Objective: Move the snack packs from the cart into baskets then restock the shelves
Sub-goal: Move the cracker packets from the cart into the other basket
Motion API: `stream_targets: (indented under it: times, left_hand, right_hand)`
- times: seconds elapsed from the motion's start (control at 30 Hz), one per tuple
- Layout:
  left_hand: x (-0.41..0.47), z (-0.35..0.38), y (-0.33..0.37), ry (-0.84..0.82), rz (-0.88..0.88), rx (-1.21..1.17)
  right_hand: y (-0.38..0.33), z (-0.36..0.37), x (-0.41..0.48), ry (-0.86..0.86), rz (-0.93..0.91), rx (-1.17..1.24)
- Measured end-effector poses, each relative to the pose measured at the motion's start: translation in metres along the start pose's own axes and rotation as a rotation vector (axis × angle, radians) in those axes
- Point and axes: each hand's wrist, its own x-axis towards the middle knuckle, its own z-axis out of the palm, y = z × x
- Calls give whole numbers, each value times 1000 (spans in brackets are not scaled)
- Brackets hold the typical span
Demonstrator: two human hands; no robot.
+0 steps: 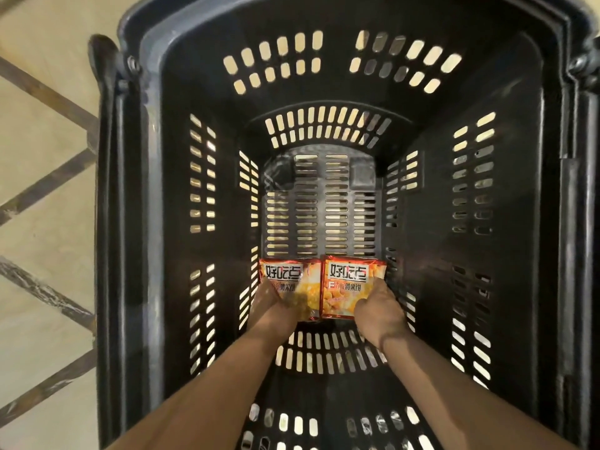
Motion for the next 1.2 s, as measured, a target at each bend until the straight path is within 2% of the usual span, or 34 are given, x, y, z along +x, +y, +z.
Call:
stream_targets:
  times: [0.13, 0.27, 0.33, 0.43, 0.47, 0.53, 0.67, 0.8, 1.0, 1.2]
  left_hand:
    - [-6, 3, 4, -50, -26, 324]
    - [-21, -2, 13, -92, -26, 358]
    - [-36, -10, 16, -81, 61, 345]
    - [-71, -35, 29, -14, 246, 313]
    - [-84, -46, 34, 20, 331, 342]
    - [-112, -68, 51, 92, 506, 548]
    - [-193, -115, 100, 244, 665, 917]
    - [-292, -149, 132, 342, 800, 1143]
    - [-456, -187, 156, 424, 928, 1239]
    - [-594, -204, 159, 526, 1056, 1143]
  right_hand:
    - [-4, -8, -8, -38, 16, -48]
    - [-10, -19, -27, -112, -4, -100]
    - [-14, -28, -45, -102, -89, -135]
    - [-23, -49, -80, 9, -296, -279]
    - [-28, -58, -93, 50, -366, -331]
    - [-39, -78, -122, 130, -504, -435]
    - [-60, -124, -192, 307, -729, -615]
    - [-71, -174, -278, 432, -764, -694]
    - [-61, -251, -434, 540, -814, -584]
    - [-23, -307, -558, 642, -835, -454]
